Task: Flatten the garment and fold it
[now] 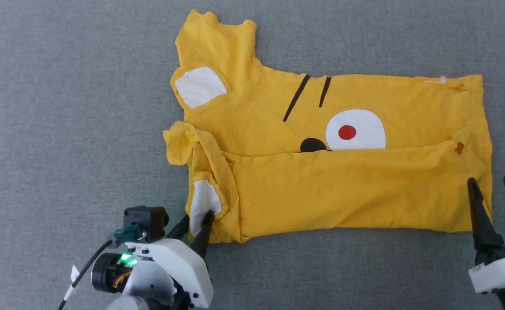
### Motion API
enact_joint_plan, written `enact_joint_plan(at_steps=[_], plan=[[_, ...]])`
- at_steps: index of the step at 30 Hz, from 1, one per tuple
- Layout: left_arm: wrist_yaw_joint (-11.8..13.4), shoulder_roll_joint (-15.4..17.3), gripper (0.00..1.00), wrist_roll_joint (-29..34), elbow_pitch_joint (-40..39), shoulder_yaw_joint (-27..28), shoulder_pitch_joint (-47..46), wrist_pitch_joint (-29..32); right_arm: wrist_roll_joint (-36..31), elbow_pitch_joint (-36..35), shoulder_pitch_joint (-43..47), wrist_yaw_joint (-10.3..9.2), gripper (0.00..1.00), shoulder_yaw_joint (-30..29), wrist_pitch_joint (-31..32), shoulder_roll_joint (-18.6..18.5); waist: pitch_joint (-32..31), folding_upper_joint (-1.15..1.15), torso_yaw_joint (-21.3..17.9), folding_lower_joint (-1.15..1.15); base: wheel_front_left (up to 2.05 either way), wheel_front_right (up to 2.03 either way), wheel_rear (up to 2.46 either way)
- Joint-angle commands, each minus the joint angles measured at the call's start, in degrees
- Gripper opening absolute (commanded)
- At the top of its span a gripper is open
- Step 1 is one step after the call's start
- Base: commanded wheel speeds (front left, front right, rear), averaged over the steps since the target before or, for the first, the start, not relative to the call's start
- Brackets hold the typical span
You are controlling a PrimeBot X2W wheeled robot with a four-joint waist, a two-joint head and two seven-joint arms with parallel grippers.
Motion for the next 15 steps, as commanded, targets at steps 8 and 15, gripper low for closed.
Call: enact_joint_plan(at_steps=[8,15], plan=[[0.7,-0.7,0.00,-0.6,-0.8,0.4,1.0,-1.7,3.7,0.5,-0.7,-0.12,1.00,-0.9,10.3,-5.6,0.9,0.00,0.2,0.00,0.00,0.00,0.00],[0.9,-1.1,0.00,-0.1,-1.8,0.2,1.0,-3.2,6.2,1.8,2.8,-0.12,1.00,-2.7,22.2,-6.0,2.0,0.00,1.6,0.00,0.00,0.00,0.00]])
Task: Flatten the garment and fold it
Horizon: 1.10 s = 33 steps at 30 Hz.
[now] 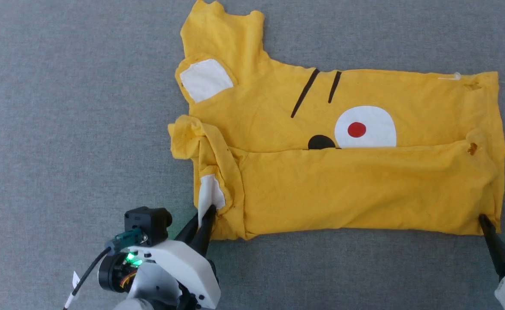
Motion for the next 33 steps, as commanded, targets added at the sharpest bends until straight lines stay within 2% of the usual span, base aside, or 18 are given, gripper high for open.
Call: enact_joint_plan(at_steps=[1,6,7,8,9,17,24,28,33], plan=[[0.5,0.0,0.00,0.2,0.4,0.1,0.5,-0.2,0.5,0.5,0.6,-0.11,1.00,0.3,0.9,0.4,0.3,0.00,0.4,0.00,0.00,0.00,0.00],[0.4,-0.4,0.00,0.2,0.9,-0.1,0.2,-0.9,3.5,0.5,1.0,-0.11,1.00,2.3,4.4,1.2,0.9,0.00,0.8,0.00,0.00,0.00,0.00],[0.4,-0.4,0.00,0.2,1.0,0.0,0.2,-1.0,3.7,0.6,1.1,-0.11,0.74,2.6,5.1,1.1,1.0,0.00,0.8,0.00,0.00,0.00,0.00],[0.4,-0.5,0.00,0.2,1.1,0.0,0.1,-1.2,3.7,0.5,1.0,-0.11,0.32,2.9,5.5,0.8,1.0,0.00,0.8,0.00,0.00,0.00,0.00],[0.5,-0.6,0.00,0.2,1.2,0.1,0.0,-1.5,3.8,0.4,0.8,-0.11,0.00,3.0,5.6,0.6,1.1,0.00,0.9,0.00,0.00,0.00,0.00],[0.1,-0.7,0.00,-1.3,-0.8,2.7,0.0,-4.4,7.7,-4.0,-1.1,-0.11,0.00,1.7,6.0,-1.4,-0.4,0.00,0.1,0.00,0.00,0.00,0.00],[0.4,1.9,0.00,-4.1,-6.8,6.8,3.3,-4.4,10.4,-10.6,-0.4,-0.11,0.00,-1.9,9.2,-3.0,-2.8,0.00,-0.8,0.00,0.00,0.00,0.00],[0.6,4.2,0.00,-6.2,-10.4,7.8,7.9,-2.0,11.6,-13.4,2.8,-0.11,0.00,-4.4,13.0,-1.5,-4.0,0.00,-1.2,0.00,0.00,0.00,0.00],[0.9,5.4,0.00,-9.1,-12.1,7.7,14.3,0.3,12.5,-15.0,8.3,-0.11,0.00,-6.5,18.7,2.6,-4.8,0.00,-1.5,0.00,0.00,0.00,0.00]])
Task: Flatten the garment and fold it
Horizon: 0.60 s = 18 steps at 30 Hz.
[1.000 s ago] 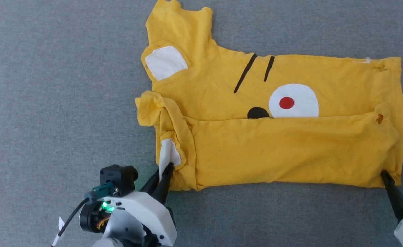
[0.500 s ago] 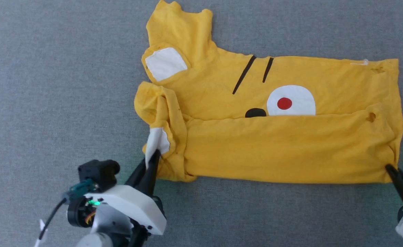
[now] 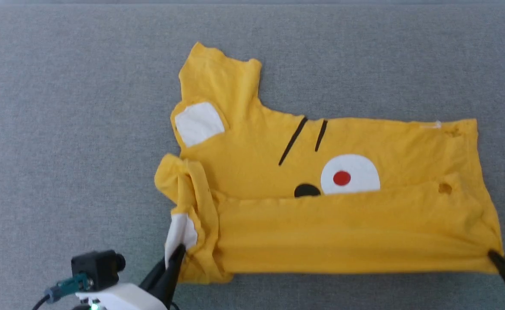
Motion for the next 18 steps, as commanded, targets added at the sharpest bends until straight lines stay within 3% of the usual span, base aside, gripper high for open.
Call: enact_joint_plan(at_steps=[1,10,11,12,13,14,15,16,17,18], plan=[[0.4,-0.1,0.00,-0.7,-0.3,0.2,1.0,-0.1,0.1,-0.3,1.0,-0.13,0.00,-0.8,0.8,0.6,-0.2,0.00,-0.1,0.01,0.00,0.00,0.00],[-3.0,-3.9,0.00,-4.7,7.5,-1.5,2.3,-2.6,-3.4,2.8,2.7,-0.13,0.00,0.4,1.4,4.0,-1.4,0.00,0.3,0.01,0.00,0.00,0.00],[-3.2,-4.1,0.00,-4.6,8.5,-1.4,1.8,-3.0,-3.5,3.2,2.3,-0.13,0.09,0.8,0.7,4.2,-1.6,0.00,0.4,0.01,0.00,0.00,0.00],[-3.4,-4.1,0.00,-4.4,9.4,-1.4,1.3,-3.3,-3.6,3.5,2.0,-0.13,0.46,1.3,0.1,4.0,-1.7,0.00,0.5,0.01,0.00,0.00,0.00],[-3.5,-4.2,0.00,-4.1,10.1,-1.3,0.8,-3.8,-3.5,3.7,1.6,-0.13,1.00,1.6,-0.7,4.0,-1.8,0.00,0.5,0.01,0.00,0.00,0.00],[-3.4,-4.4,0.29,-3.9,10.4,-1.0,0.4,-4.4,-3.2,3.9,1.3,-0.13,1.00,1.7,-1.4,4.1,-1.9,0.00,0.6,0.01,0.00,0.00,0.00],[-3.5,-4.5,0.35,-3.8,10.6,-0.8,0.0,-4.8,-2.8,3.9,0.9,-0.13,1.00,1.9,-2.0,4.1,-2.0,0.00,0.6,0.01,0.00,0.00,0.00],[-3.6,-4.5,0.47,-3.6,10.6,-0.7,-0.3,-5.1,-2.3,3.7,0.7,-0.13,1.00,2.2,-2.3,4.0,-2.0,0.00,0.6,0.01,0.00,0.00,0.00],[-3.5,-4.5,1.00,-3.5,10.5,-0.4,-0.4,-5.4,-1.7,3.3,0.4,-0.13,1.00,2.4,-2.8,3.7,-2.0,0.00,0.6,0.01,0.00,0.00,0.00],[-3.4,-4.3,1.00,-3.3,10.2,-0.2,-0.5,-5.7,-1.0,2.8,0.1,-0.13,1.00,2.3,-3.3,3.4,-2.0,0.00,0.6,0.01,0.00,0.00,0.00]])
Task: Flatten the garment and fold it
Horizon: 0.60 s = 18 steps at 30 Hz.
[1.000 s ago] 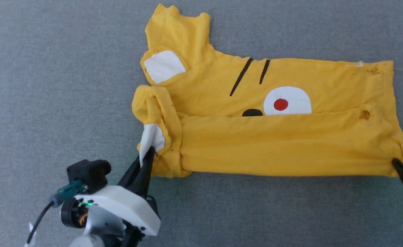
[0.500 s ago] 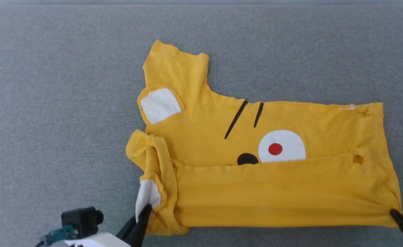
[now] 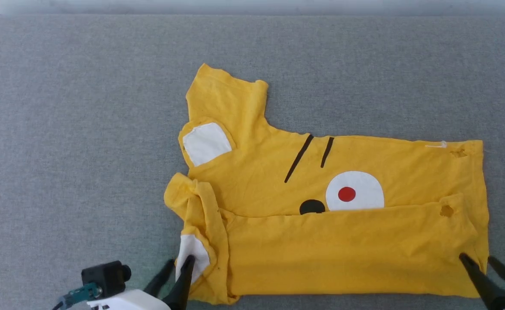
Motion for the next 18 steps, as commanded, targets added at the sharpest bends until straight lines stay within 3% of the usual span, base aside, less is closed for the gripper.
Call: enact_joint_plan(at_steps=[1,8,12,14,18], plan=[[0.0,0.2,1.00,0.6,-0.4,0.7,-0.8,-0.4,0.8,-0.9,-1.1,-0.11,1.00,-0.3,-0.9,-0.7,0.1,0.00,-0.1,0.01,0.00,0.00,0.00],[1.9,2.0,1.00,3.6,-7.5,4.4,-1.1,-3.9,0.8,-6.4,-3.6,-0.11,1.00,-3.2,-6.8,-3.4,1.6,0.00,-0.2,0.01,0.00,0.00,0.00],[4.7,3.6,1.00,11.3,-12.4,7.1,-5.2,-9.3,-3.7,-9.4,-7.0,-0.11,1.00,-4.0,-15.2,-4.7,3.6,0.00,-0.1,0.01,0.00,0.00,0.00],[4.5,4.9,1.00,16.0,-13.5,6.1,-8.0,-11.2,-6.2,-9.7,-8.6,-0.11,1.00,-3.6,-19.6,-4.5,4.6,0.00,-0.1,0.01,0.00,0.00,0.00],[5.7,3.7,1.00,23.2,-11.1,3.1,-14.2,-14.4,-11.5,-7.2,-11.1,-0.11,1.00,-2.5,-26.9,-2.1,6.0,0.00,0.2,0.01,0.00,0.00,0.00]])
